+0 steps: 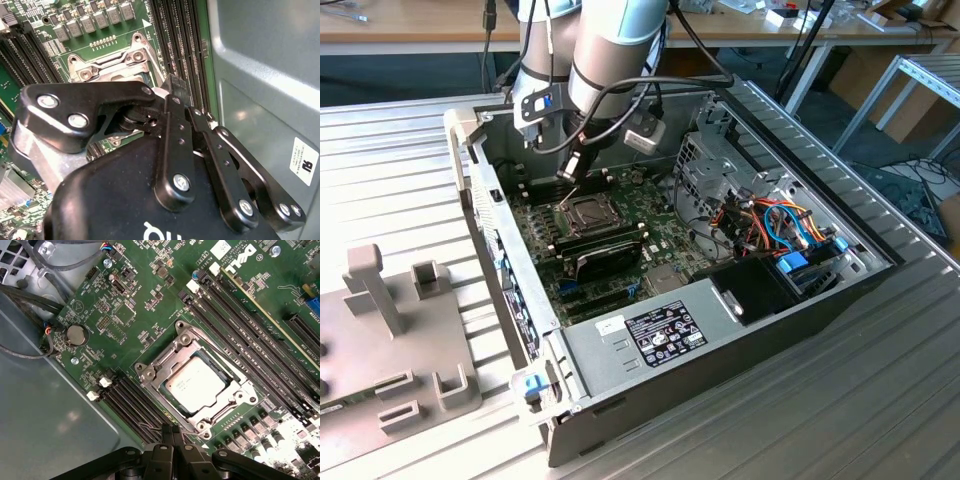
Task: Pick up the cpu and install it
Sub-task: 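Close the cpu cover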
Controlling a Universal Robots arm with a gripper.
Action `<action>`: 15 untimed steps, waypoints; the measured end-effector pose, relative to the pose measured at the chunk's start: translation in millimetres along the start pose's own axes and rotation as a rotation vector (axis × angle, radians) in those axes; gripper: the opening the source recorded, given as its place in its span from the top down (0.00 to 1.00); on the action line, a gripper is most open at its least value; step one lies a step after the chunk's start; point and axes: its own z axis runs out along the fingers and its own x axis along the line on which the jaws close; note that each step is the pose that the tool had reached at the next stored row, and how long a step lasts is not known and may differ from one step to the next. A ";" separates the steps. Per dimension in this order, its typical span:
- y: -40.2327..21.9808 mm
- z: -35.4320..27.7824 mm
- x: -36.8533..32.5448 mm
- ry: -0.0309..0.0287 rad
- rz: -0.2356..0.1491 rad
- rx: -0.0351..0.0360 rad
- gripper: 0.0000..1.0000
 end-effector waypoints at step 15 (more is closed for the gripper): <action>-0.3 -2.3 0.4 -0.0259 -0.172 0.0305 0.89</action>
